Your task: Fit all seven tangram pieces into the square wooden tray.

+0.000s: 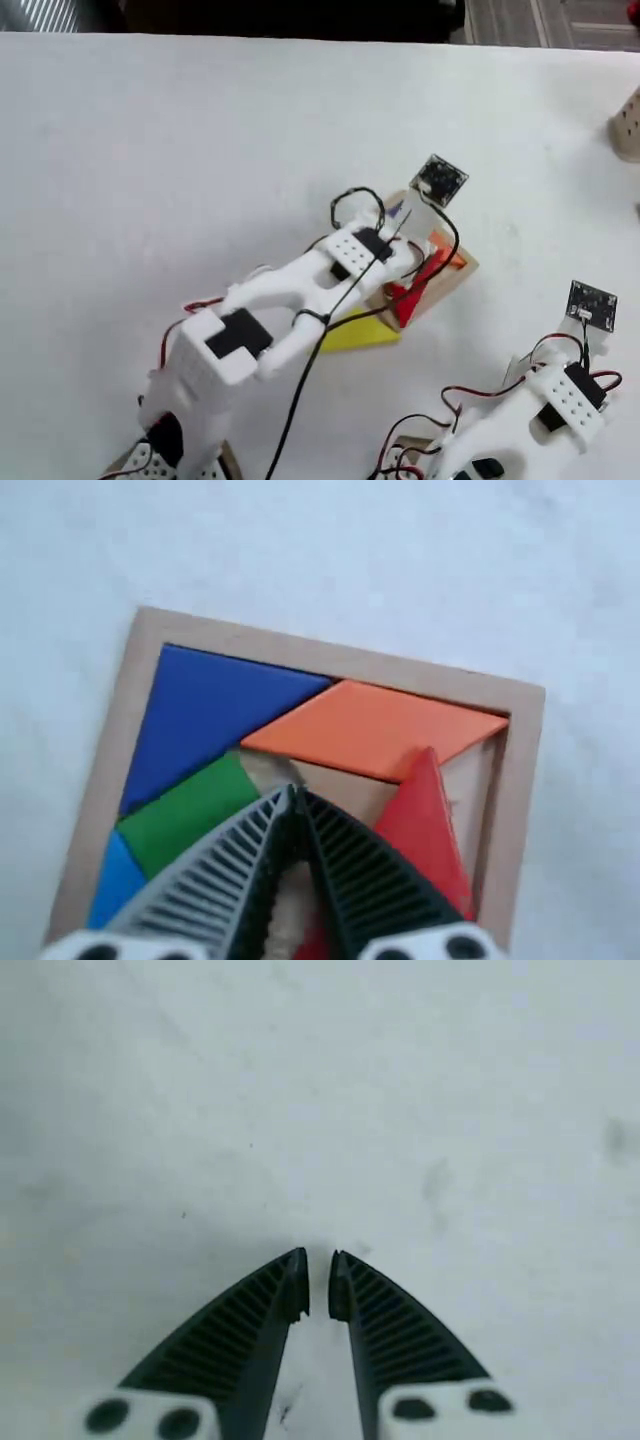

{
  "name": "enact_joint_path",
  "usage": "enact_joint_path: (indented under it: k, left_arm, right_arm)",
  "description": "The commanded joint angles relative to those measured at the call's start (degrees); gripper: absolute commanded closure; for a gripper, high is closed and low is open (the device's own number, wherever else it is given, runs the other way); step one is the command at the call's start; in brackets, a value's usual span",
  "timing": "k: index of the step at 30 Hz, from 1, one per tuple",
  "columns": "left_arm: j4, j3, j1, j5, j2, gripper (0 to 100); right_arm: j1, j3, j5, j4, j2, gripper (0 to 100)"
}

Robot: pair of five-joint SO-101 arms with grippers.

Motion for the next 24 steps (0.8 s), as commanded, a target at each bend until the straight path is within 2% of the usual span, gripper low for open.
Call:
enact_joint_path:
  k: [1, 11, 19, 24]
  left_arm:
    - [4.0, -3.3, 2.4, 0.3, -1.0, 98]
    - [10.1, -2.7, 9.8, 0.4, -6.9, 98]
    - [10.4, -2.7, 5.6, 0.7, -10.6, 98]
    - [19.3, -2.7, 3.8, 0.3, -19.6, 98]
  right_arm:
    - [-0.4, -0.2, 0.8, 0.4, -2.0, 96.1]
    - [-0.4, -0.2, 0.8, 0.4, -2.0, 96.1]
    - [-0.4, -0.2, 0.8, 0.4, -2.0, 96.1]
    - [-0.4, -0.2, 0.8, 0.4, -2.0, 96.1]
